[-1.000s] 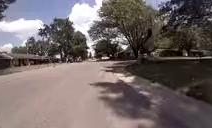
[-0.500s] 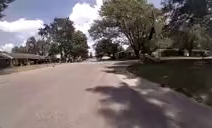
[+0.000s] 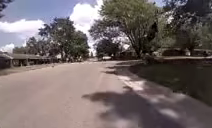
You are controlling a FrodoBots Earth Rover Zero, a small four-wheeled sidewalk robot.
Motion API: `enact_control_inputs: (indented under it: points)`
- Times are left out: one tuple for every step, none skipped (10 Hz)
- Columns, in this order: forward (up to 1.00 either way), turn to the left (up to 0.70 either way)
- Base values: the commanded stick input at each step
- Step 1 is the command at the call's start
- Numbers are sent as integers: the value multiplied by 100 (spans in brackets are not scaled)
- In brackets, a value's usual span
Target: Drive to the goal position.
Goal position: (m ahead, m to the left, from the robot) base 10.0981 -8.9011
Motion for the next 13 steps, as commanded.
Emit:
enact_control_inputs:
  points:
    - [70,0]
    - [70,0]
    - [70,0]
    - [70,0]
    - [70,0]
    - [70,0]
    - [70,0]
    - [70,0]
    - [70,0]
    - [70,0]
    - [70,0]
    - [70,0]
    - [70,0]
